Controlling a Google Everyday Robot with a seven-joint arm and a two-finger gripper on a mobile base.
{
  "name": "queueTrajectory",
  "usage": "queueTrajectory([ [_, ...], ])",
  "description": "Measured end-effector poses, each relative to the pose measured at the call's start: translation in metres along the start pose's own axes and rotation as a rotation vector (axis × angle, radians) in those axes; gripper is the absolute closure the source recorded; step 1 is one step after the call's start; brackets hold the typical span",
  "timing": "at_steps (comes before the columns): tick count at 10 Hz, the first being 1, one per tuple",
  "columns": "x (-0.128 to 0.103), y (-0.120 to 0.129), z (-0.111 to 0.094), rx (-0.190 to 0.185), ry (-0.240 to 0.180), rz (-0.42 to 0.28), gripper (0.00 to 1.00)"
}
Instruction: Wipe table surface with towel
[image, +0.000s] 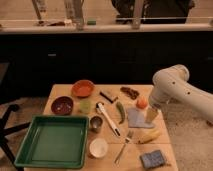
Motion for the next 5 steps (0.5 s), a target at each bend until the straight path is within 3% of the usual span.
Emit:
queueTrajectory([
  [2,-0.0085,-0.0003,0.0145,-0.005,-0.010,0.025,0.20],
  [5,-0.0090,-0.0011,0.0164,-0.006,-0.013,0.026,0.20],
])
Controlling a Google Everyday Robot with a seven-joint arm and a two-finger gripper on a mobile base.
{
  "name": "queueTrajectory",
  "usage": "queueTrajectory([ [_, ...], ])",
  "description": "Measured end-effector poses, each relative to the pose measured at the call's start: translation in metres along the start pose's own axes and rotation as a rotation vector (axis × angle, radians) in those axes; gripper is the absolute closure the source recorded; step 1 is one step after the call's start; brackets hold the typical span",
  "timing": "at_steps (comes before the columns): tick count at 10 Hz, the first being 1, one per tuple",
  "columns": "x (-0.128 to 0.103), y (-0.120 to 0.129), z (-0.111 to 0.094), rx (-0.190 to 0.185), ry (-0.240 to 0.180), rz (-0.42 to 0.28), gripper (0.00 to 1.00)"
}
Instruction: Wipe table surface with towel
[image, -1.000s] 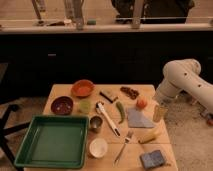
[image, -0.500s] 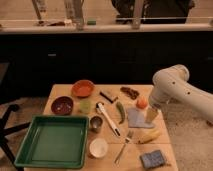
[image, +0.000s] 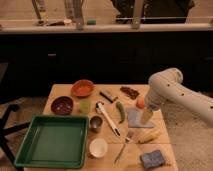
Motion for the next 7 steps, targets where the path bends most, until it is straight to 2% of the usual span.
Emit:
queueTrajectory([
  [4,-0.001,0.002,0.002,-0.009,-0.004,0.013,0.20],
  [7,-0.007,0.015,0.030,-0.089,-0.026,0.056,0.20],
])
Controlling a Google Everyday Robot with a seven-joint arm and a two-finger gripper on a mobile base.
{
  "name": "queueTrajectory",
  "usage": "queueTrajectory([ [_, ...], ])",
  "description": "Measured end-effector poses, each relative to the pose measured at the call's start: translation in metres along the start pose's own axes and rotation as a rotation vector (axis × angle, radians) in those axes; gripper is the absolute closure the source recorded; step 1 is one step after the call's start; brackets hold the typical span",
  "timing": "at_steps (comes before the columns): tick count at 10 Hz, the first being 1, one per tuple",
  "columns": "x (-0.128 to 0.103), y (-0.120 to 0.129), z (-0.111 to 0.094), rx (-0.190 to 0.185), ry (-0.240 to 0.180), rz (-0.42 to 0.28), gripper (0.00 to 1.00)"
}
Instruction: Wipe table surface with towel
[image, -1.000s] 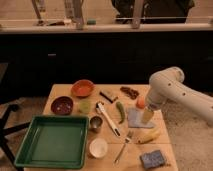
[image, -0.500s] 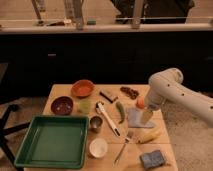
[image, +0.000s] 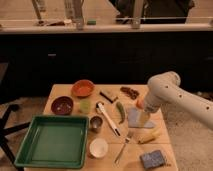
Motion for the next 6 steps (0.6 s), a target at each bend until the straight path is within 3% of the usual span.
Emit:
queueTrajectory([
  [3,0.007,0.004,0.027,-0.036,-0.034,0.060,0.20],
  [6,0.005,0.003,0.039,-0.009,-0.026,0.171,0.20],
])
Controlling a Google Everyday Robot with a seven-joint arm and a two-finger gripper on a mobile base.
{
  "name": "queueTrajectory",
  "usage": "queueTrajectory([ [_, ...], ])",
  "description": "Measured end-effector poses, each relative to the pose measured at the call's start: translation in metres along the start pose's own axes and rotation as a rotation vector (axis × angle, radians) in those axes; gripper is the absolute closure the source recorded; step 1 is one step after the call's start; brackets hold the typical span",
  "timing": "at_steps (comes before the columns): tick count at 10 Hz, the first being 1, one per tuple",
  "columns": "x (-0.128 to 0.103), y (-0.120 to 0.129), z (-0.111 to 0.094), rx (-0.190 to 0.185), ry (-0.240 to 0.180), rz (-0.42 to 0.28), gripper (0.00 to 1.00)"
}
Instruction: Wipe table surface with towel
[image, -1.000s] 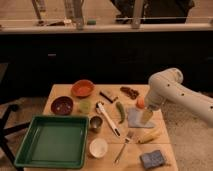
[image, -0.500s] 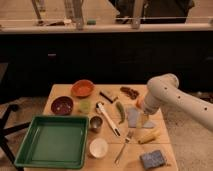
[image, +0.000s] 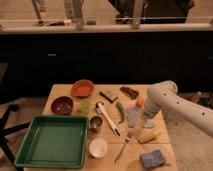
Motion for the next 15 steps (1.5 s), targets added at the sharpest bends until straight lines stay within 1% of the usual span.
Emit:
queueTrajectory([
  [1,-0.003,0.000,0.004,0.015,0.000,0.033,0.20],
  [3,-0.008,0.000,0.010,0.032,0.000,0.053,0.20],
  [4,-0.010,0.001,0.014,0.045,0.006,0.050,0.20],
  [5,-0.014,0.001,0.023,0.059,0.016,0.039,0.20],
  [6,-0.015,0.000,0.030,0.062,0.023,0.031,0.20],
  [7,-0.016,-0.003,0.038,0.061,0.027,0.030,0.20],
  [9,-0.015,-0.013,0.047,0.057,0.031,0.034,0.20],
  [11,-0.018,-0.020,0.056,0.039,0.041,0.045,0.20],
  [15,-0.030,-0.026,0.059,0.022,0.056,0.051,0.20],
])
